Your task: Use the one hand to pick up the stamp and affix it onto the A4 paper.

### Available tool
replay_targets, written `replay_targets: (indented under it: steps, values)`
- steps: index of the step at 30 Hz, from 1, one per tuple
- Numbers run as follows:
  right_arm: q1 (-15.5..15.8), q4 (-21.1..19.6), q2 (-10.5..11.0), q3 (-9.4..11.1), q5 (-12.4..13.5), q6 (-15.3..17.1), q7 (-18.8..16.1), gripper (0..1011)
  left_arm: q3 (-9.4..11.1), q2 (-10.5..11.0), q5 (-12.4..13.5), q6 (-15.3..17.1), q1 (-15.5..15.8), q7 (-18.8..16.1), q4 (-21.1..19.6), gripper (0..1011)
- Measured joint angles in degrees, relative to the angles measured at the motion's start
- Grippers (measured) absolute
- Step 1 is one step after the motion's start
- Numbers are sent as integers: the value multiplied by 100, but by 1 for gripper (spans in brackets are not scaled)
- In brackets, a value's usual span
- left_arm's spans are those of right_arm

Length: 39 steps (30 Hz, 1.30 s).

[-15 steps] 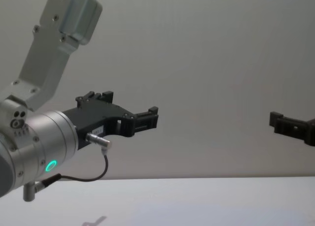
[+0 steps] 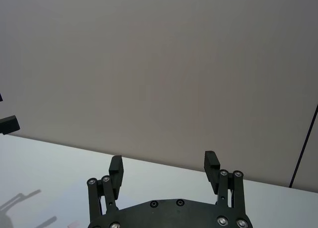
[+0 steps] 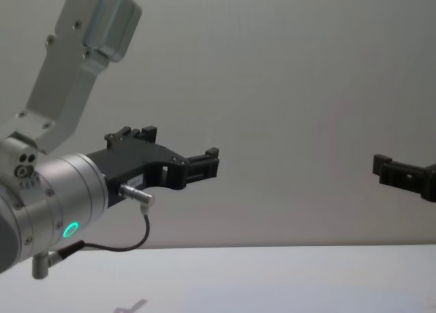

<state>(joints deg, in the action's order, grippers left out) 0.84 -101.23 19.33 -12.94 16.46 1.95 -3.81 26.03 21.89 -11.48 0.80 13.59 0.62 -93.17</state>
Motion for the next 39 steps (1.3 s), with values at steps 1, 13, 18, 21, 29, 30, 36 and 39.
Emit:
replay_targets:
  steps: [1,13,18,21,29,30,36,39]
  values:
    - [0,0,0,0,0,0,0,1001,0,0,0,0,0,0,0,1001]
    - [0,1,0,0,0,0,-2,1001,0,0,0,0,0,0,0,1001]
    - [-12,18,0,7,6,-8,-32,1001,0,0,0,0,0,0,0,1001]
    - [-28,44,2,18,20,-27,-67,1001,0,0,0,0,0,0,0,1001]
    - [-68,200,111,134,145,-100,-265,1001,0,0,0,0,0,0,0,1001]
    - [-69,216,126,147,156,-106,-287,1001,0,0,0,0,0,0,0,1001]
    - [-65,407,301,290,259,-150,-496,1001,0,0,0,0,0,0,0,1001]
    - [-53,473,360,333,283,-159,-565,1001,0,0,0,0,0,0,0,1001]
